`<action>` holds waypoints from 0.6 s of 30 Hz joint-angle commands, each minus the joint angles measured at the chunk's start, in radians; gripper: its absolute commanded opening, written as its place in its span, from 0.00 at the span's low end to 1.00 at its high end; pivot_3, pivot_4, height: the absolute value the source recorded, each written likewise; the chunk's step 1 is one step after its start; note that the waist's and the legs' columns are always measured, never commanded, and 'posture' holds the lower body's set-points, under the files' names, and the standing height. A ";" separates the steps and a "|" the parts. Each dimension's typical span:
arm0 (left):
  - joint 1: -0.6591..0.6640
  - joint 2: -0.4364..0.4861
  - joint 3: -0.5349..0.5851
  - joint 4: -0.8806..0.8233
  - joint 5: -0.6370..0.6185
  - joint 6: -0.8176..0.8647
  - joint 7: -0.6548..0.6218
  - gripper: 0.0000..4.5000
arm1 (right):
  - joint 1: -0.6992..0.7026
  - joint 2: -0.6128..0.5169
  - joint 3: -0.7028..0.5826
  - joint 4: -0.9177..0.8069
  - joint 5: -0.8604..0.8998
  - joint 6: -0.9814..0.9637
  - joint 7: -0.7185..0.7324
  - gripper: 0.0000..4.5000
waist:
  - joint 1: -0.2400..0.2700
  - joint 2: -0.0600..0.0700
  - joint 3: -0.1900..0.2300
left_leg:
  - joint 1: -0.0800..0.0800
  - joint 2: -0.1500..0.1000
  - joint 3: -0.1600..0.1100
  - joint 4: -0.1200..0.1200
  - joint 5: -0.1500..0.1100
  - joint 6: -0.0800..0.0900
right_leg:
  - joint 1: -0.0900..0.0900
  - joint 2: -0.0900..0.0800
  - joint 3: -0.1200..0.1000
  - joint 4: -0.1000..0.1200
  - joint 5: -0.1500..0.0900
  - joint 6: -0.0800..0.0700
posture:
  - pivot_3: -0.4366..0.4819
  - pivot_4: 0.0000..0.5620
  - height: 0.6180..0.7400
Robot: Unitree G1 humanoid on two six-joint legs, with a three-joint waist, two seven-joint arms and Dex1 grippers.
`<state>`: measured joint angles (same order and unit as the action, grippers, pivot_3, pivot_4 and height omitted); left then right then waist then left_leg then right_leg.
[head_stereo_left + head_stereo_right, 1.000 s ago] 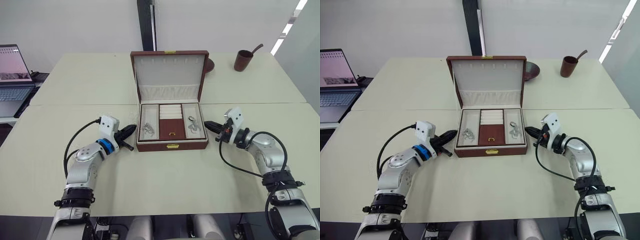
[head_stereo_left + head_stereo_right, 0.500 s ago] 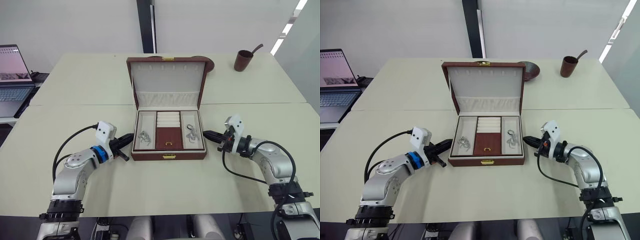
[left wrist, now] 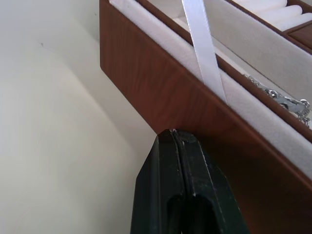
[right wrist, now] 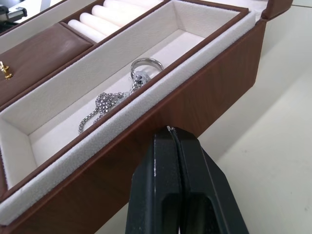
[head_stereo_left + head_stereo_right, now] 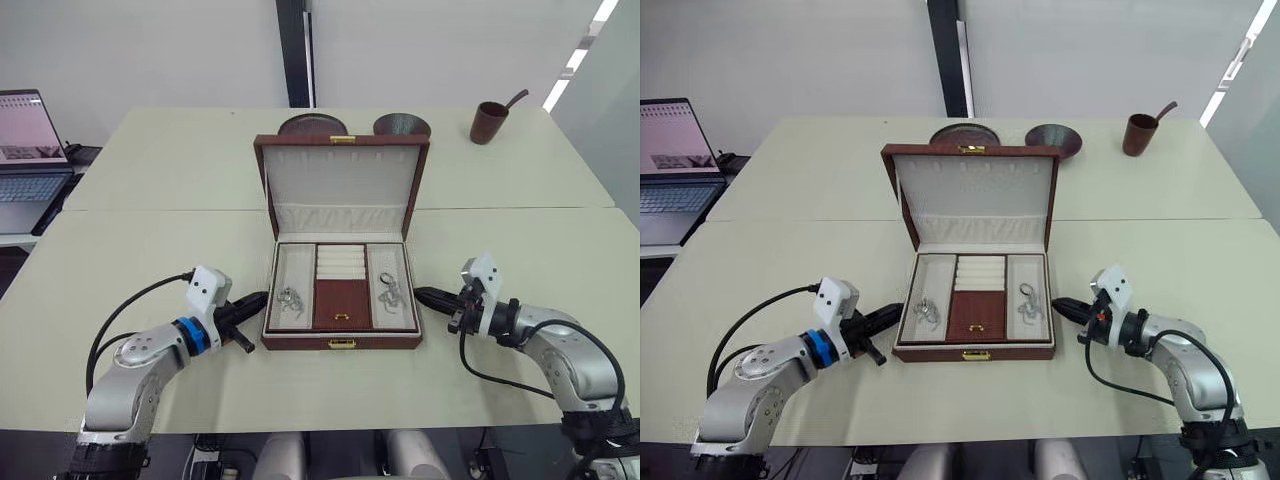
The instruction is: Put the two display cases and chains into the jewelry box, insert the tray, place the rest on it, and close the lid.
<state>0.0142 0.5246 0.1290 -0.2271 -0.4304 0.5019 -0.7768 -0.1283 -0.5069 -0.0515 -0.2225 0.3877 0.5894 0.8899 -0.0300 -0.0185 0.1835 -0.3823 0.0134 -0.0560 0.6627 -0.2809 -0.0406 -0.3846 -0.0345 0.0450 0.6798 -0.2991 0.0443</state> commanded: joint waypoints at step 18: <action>-0.013 -0.004 -0.058 0.008 -0.006 -0.086 -0.080 0.00 | 0.038 0.012 0.046 -0.080 0.063 0.004 0.008 0.00 | 0.001 0.000 -0.001 | 0.001 -0.001 -0.001 0.000 0.000 0.000 | 0.001 0.001 -0.002 0.000 0.000 0.000 | 0.48 0.27 1.00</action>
<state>0.0185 0.5355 0.1266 -0.1905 -0.4237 0.4422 -0.8184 -0.0973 -0.5098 -0.0604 -0.2418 0.4067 0.5945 0.8670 -0.0294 -0.0184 0.1830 -0.3812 0.0123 -0.0572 0.6628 -0.2808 -0.0406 -0.3835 -0.0336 0.0434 0.6802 -0.2991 0.0443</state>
